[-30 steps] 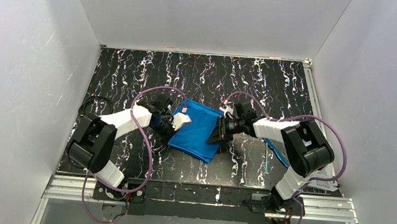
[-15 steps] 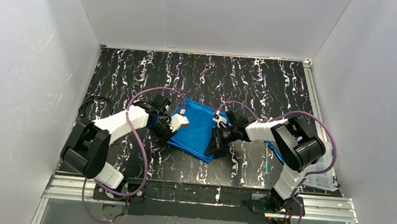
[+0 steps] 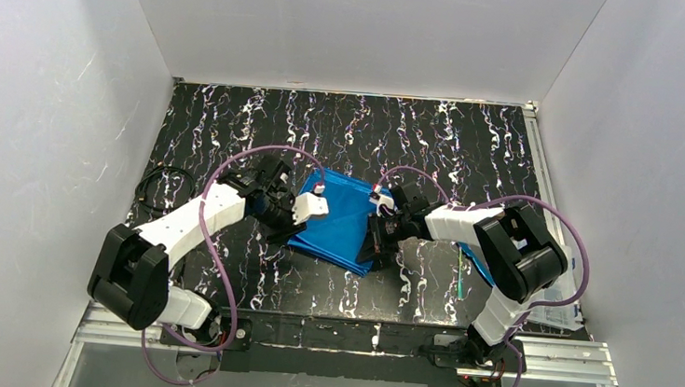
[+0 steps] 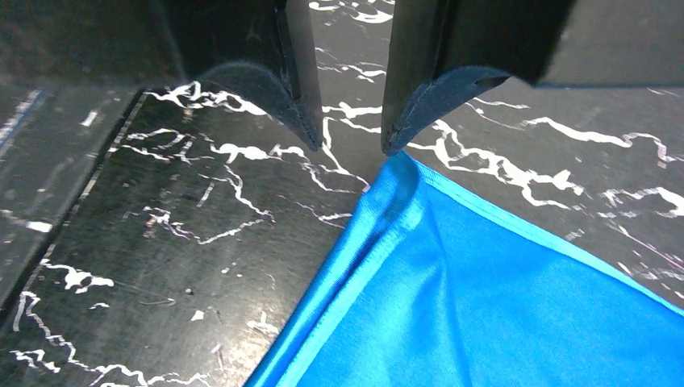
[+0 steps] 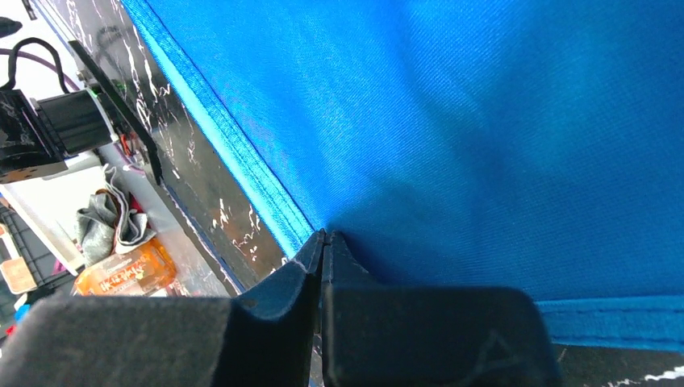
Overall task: Fold the napkin into a case and place the utensils inside
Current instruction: Smooth out the upper triangle-folded napkin at the center of the board.
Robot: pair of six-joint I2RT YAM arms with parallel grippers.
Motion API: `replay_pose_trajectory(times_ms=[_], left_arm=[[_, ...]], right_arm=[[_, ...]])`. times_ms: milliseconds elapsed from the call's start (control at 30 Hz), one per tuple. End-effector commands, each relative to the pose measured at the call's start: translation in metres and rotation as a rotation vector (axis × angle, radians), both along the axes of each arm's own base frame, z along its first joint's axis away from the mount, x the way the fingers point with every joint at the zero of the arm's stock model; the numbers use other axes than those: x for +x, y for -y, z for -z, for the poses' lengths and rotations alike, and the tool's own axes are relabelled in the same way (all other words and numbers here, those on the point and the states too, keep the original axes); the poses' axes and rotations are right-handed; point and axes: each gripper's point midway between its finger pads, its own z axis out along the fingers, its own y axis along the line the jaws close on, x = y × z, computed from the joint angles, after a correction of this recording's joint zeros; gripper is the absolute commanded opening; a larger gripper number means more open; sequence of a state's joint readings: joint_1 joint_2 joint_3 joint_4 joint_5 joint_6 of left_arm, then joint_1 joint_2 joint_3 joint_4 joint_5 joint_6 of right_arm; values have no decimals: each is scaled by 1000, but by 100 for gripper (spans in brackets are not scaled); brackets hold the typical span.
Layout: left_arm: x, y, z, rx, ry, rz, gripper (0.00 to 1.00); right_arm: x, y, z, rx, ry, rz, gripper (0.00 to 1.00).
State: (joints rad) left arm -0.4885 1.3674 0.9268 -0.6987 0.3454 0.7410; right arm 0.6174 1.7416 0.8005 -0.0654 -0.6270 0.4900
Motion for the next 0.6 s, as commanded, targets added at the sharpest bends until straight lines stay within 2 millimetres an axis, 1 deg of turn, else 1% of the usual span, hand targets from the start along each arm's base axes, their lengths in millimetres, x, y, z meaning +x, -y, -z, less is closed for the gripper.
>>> replay_pose_trajectory(times_ms=[0, 100, 167, 267, 367, 567], left_arm=[[21, 12, -1, -30, 134, 149, 32], [30, 20, -8, -51, 207, 228, 33], [32, 26, -10, -58, 224, 273, 33], [18, 28, -1, -56, 196, 376, 33], [6, 23, 12, -47, 174, 461, 33], [3, 22, 26, -48, 229, 579, 33]], right_arm=[[9, 8, 2, -59, 62, 2, 10], [9, 10, 4, -72, 65, -7, 10], [9, 10, 3, -73, 69, -8, 10], [11, 9, 0, -70, 75, -10, 10], [13, 8, -3, -66, 83, -14, 12], [11, 9, -4, -68, 81, -18, 12]])
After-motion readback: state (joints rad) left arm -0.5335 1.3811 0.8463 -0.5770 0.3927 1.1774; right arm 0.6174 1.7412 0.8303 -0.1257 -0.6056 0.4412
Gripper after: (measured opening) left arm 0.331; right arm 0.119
